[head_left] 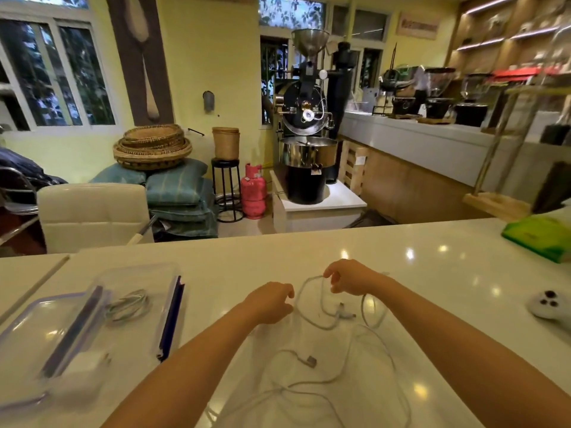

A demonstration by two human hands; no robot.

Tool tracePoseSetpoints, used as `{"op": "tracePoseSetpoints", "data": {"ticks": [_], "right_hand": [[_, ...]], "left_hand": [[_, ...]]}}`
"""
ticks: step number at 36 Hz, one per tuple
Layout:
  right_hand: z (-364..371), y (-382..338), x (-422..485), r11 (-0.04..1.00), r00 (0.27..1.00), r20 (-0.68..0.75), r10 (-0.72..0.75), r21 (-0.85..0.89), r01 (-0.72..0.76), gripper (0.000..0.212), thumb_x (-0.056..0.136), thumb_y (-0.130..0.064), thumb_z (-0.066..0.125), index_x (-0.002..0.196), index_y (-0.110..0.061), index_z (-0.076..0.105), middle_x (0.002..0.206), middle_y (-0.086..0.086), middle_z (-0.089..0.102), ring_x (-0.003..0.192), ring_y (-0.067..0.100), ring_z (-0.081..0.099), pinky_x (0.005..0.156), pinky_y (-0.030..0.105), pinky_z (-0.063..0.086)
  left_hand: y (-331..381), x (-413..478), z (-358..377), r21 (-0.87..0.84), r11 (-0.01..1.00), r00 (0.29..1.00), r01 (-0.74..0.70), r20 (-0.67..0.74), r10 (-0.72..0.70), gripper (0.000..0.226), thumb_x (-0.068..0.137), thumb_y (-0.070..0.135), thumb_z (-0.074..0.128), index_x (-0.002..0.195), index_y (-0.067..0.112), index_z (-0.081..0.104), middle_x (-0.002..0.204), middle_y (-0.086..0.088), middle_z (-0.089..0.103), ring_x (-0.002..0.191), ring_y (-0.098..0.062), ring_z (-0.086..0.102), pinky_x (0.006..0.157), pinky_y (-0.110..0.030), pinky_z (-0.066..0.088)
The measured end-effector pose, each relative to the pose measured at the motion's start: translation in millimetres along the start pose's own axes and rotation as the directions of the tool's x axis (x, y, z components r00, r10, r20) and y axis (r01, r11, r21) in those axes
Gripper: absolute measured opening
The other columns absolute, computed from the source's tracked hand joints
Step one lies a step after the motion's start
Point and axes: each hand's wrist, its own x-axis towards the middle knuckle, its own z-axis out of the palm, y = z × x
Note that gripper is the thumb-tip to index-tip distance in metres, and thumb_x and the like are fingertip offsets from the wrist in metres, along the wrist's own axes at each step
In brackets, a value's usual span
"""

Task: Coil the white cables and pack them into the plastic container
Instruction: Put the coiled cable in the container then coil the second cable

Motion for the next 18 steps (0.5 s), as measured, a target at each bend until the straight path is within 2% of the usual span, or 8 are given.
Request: {"op": "tracePoseSetpoints", "data": {"ticks": [5, 9, 12, 14, 16, 18], "right_hand": [[12.2, 8.7, -0.4, 0.989, 0.997, 0.075, 0.025, -0.147, -0.014, 0.05, 0.082, -0.007, 0.064, 0.129, -0.012, 0.048, 0.131, 0.01, 0.052, 0.116, 0.025, 0.053, 0.093, 0.032, 0.046], [23.5, 10.3, 1.3, 0.943, 0.983, 0.178, 0.039, -0.332, 0.022, 0.05, 0.08, -0.009, 0.065, 0.128, -0.015, 0.049, 0.131, 0.01, 0.052, 0.115, 0.026, 0.055, 0.09, 0.033, 0.047], [29.5, 7.8, 1.6, 0.898, 0.986, 0.165, 0.016, -0.435, 0.059, 0.046, 0.081, -0.014, 0.066, 0.125, -0.016, 0.05, 0.129, 0.009, 0.052, 0.114, 0.026, 0.054, 0.079, 0.031, 0.043], [31.7, 4.9, 2.1, 0.879, 0.986, 0.167, -0.005, -0.469, 0.084, 0.043, 0.082, -0.013, 0.064, 0.123, -0.015, 0.051, 0.127, 0.009, 0.052, 0.112, 0.026, 0.054, 0.074, 0.03, 0.04], [32.5, 2.0, 2.6, 0.856, 0.984, 0.175, -0.019, -0.506, 0.106, 0.037, 0.084, -0.012, 0.061, 0.121, -0.013, 0.053, 0.126, 0.01, 0.052, 0.106, 0.026, 0.056, 0.073, 0.029, 0.039], [33.6, 0.5, 2.9, 0.838, 0.983, 0.179, -0.034, -0.531, 0.126, 0.031, 0.086, -0.011, 0.059, 0.117, -0.011, 0.057, 0.124, 0.011, 0.053, 0.091, 0.024, 0.053, 0.071, 0.029, 0.038]], "left_hand": [[19.9, 10.9, 17.5, 0.085, 0.994, 0.998, -0.069, 0.0, 0.069, 0.043, 0.092, 0.026, 0.046, 0.134, 0.018, 0.043, 0.138, -0.011, 0.044, 0.125, -0.028, 0.044, 0.103, -0.037, 0.038], [31.5, 16.1, 23.7, 0.197, 0.973, 0.992, -0.117, -0.011, 0.122, 0.033, 0.091, 0.022, 0.046, 0.123, 0.017, 0.054, 0.134, -0.012, 0.045, 0.12, -0.03, 0.044, 0.097, -0.038, 0.037], [32.6, 15.8, 21.8, 0.247, 0.958, 0.989, -0.147, 0.027, 0.145, 0.028, 0.091, 0.016, 0.044, 0.115, 0.012, 0.057, 0.13, -0.014, 0.046, 0.114, -0.033, 0.046, 0.093, -0.038, 0.039], [32.3, 14.1, 19.6, 0.291, 0.942, 0.985, -0.17, 0.048, 0.163, 0.029, 0.093, 0.014, 0.04, 0.117, 0.008, 0.055, 0.131, -0.015, 0.045, 0.115, -0.034, 0.045, 0.093, -0.039, 0.038], [32.4, 12.2, 18.2, 0.323, 0.928, 0.983, -0.183, 0.054, 0.175, 0.03, 0.094, 0.013, 0.037, 0.119, 0.005, 0.052, 0.131, -0.017, 0.044, 0.116, -0.034, 0.044, 0.093, -0.039, 0.037], [30.8, 11.9, 18.3, 0.337, 0.923, 0.982, -0.187, 0.06, 0.177, 0.031, 0.095, 0.013, 0.034, 0.119, 0.003, 0.049, 0.131, -0.018, 0.044, 0.115, -0.034, 0.044, 0.093, -0.039, 0.037]]}}
